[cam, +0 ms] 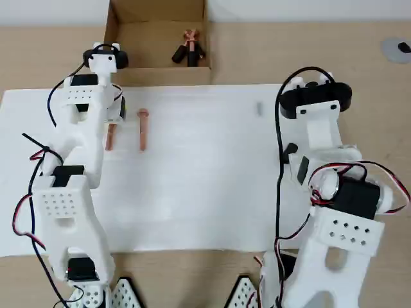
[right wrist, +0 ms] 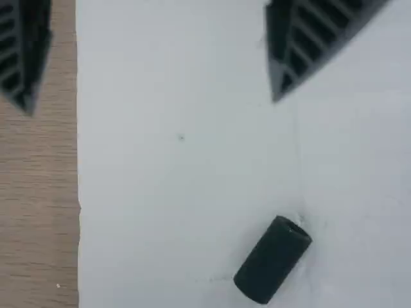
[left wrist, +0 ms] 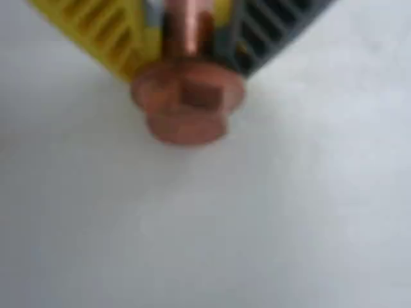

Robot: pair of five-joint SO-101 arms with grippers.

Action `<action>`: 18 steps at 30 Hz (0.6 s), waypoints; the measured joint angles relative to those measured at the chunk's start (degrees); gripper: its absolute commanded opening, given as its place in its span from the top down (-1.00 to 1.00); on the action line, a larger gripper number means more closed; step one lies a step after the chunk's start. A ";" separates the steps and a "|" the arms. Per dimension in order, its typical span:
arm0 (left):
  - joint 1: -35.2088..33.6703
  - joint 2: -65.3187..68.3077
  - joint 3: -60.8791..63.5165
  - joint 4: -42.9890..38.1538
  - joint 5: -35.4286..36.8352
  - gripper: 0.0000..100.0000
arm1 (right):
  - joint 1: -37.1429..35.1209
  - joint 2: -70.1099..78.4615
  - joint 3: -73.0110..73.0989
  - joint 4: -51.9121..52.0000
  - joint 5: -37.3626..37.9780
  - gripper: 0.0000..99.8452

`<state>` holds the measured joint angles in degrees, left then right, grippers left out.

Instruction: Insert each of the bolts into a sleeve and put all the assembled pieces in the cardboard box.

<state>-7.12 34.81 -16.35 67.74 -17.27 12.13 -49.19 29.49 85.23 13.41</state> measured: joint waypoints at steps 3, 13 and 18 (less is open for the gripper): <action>0.00 0.53 -2.29 2.11 0.09 0.98 | 0.00 0.00 0.00 0.00 0.00 0.45; 4.66 -7.65 -27.78 28.04 1.14 0.98 | 0.00 0.44 1.85 2.81 -0.53 0.45; 9.58 -17.14 -33.67 32.18 1.32 0.98 | 0.18 7.12 3.60 2.81 -6.51 0.45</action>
<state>2.46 17.67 -50.02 99.91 -15.96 12.31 -42.07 33.10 88.04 6.90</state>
